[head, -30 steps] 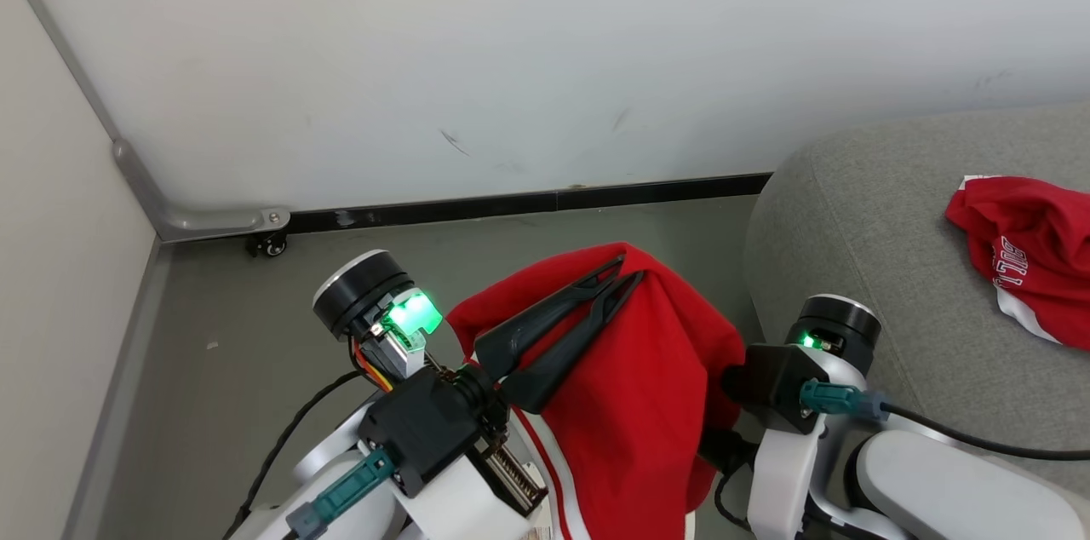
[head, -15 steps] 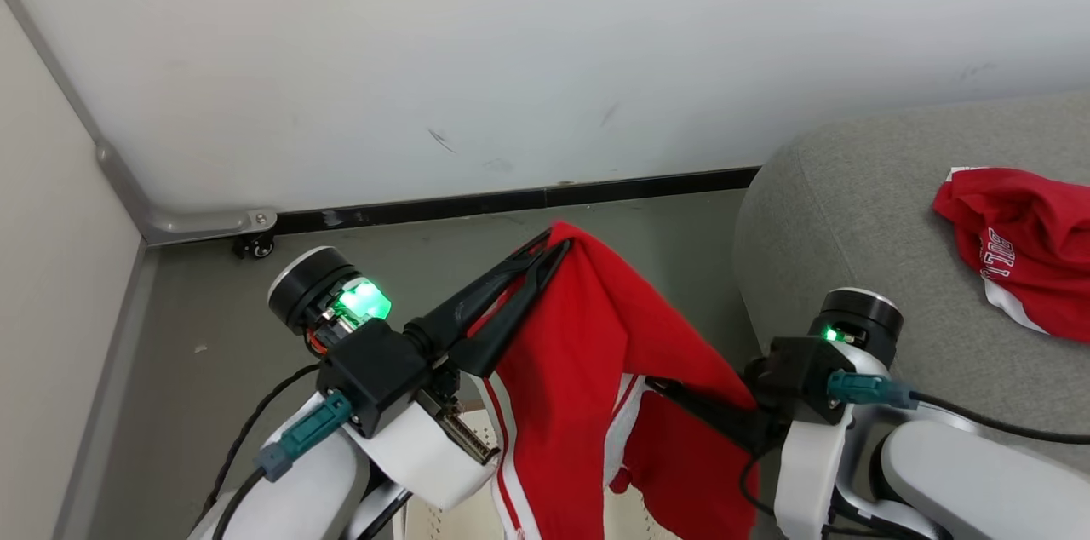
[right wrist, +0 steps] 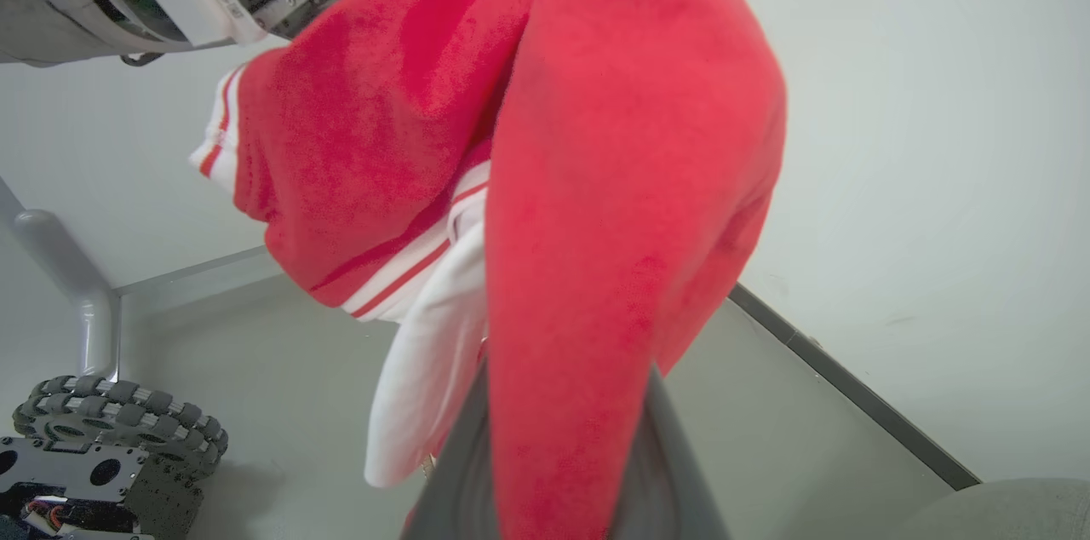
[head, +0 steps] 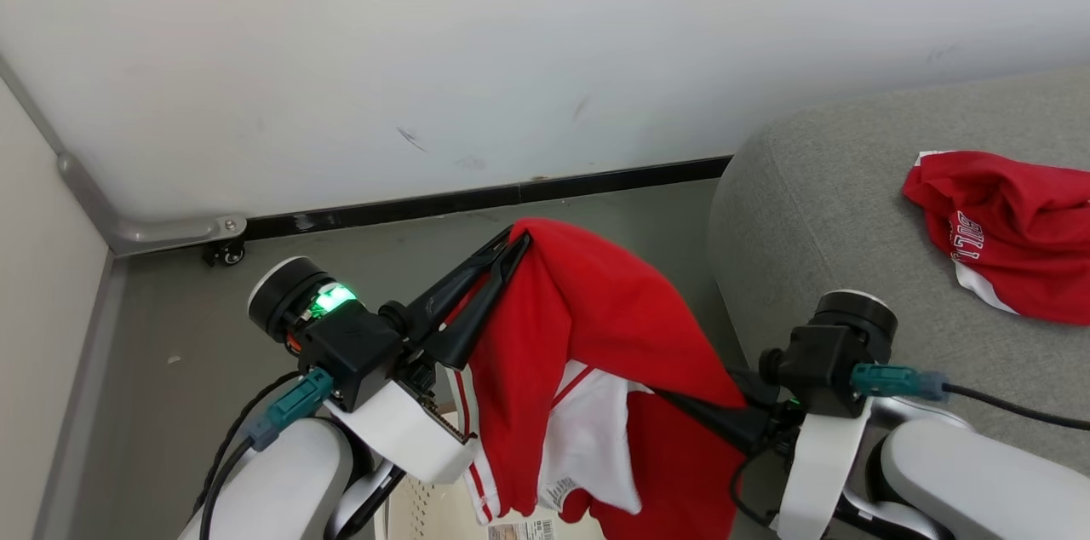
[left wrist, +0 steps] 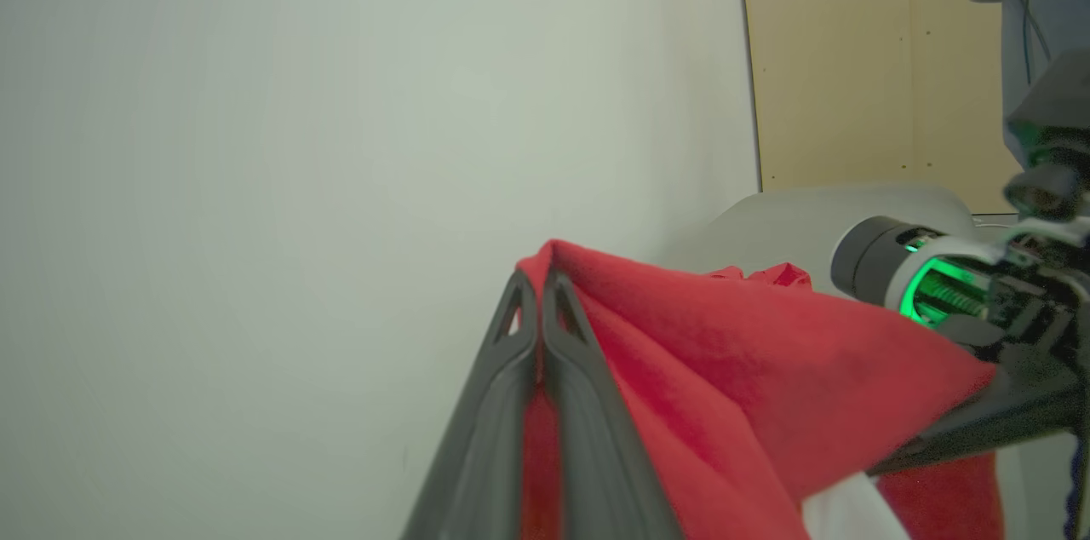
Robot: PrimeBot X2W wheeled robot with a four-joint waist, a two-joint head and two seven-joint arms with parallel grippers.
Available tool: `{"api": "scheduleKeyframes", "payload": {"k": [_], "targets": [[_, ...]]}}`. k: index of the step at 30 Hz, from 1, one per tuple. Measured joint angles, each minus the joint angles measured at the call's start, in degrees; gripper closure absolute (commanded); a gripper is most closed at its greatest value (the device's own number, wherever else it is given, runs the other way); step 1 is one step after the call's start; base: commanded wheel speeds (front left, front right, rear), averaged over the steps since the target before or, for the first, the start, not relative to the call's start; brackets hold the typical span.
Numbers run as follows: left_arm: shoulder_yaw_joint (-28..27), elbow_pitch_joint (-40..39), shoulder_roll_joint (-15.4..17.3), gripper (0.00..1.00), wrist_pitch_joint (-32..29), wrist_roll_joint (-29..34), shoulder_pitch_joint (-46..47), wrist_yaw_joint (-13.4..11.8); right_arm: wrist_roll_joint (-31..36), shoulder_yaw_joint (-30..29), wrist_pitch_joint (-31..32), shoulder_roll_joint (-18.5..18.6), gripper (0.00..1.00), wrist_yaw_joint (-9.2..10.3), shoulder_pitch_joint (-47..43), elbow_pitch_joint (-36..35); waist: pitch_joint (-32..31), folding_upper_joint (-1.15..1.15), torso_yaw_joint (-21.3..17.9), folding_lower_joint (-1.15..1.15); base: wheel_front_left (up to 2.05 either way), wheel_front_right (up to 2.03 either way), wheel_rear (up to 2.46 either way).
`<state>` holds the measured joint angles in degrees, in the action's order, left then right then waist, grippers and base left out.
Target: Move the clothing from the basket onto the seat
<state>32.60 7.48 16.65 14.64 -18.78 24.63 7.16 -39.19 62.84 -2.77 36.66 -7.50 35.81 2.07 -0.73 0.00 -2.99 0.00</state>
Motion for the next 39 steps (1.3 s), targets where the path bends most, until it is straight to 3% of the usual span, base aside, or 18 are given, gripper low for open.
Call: {"api": "scheduleKeyframes", "payload": {"k": [1,2,5,6,7,9,24,39], "targets": [[0.0,0.2,-0.2,0.75,0.0,-0.3,0.0,0.0,-0.3,-0.5,-0.4,0.0,1.00,0.00,0.0,0.1,0.0,0.00,-0.1,0.00,0.00,0.00,0.00],[-0.1,0.5,-0.4,0.65,0.0,-0.4,-0.2,0.0,-0.7,-1.2,-0.9,0.0,1.00,0.00,0.0,0.1,0.1,0.00,-0.2,0.00,0.00,0.00,0.00],[-0.1,1.7,-0.7,0.54,0.0,-1.1,-1.3,0.0,-1.8,-3.5,-2.4,0.0,1.00,0.00,-0.2,0.7,0.1,0.00,-0.4,0.00,0.00,0.00,0.00],[-0.3,2.0,-0.7,0.41,0.0,-1.4,-1.7,0.0,-2.1,-4.3,-3.0,0.0,1.00,0.00,-0.3,1.1,0.1,0.00,-0.5,0.00,0.00,0.00,0.00],[-0.5,2.1,-0.8,0.19,0.0,-1.7,-2.1,0.0,-2.5,-5.2,-3.5,0.0,1.00,0.00,-0.3,1.7,0.1,0.00,-0.5,0.00,0.00,0.00,0.00],[-0.8,2.8,-1.0,0.00,0.0,-2.2,-2.6,0.0,-3.5,-7.3,-4.6,0.0,1.00,0.01,-0.4,2.5,0.1,0.00,-0.5,0.00,0.00,0.00,0.00],[-5.8,2.0,-1.6,0.00,0.0,-3.1,-5.9,-0.2,-7.3,-20.0,-9.1,1.6,1.00,0.01,-5.5,8.7,0.6,0.00,-0.6,0.00,0.00,0.00,0.00],[-8.0,0.1,-5.2,0.00,0.0,-2.7,-6.7,-1.1,-6.6,-34.2,-10.9,0.7,1.00,0.01,-16.4,11.6,0.7,0.00,-2.5,0.00,0.00,0.00,0.00]]}}
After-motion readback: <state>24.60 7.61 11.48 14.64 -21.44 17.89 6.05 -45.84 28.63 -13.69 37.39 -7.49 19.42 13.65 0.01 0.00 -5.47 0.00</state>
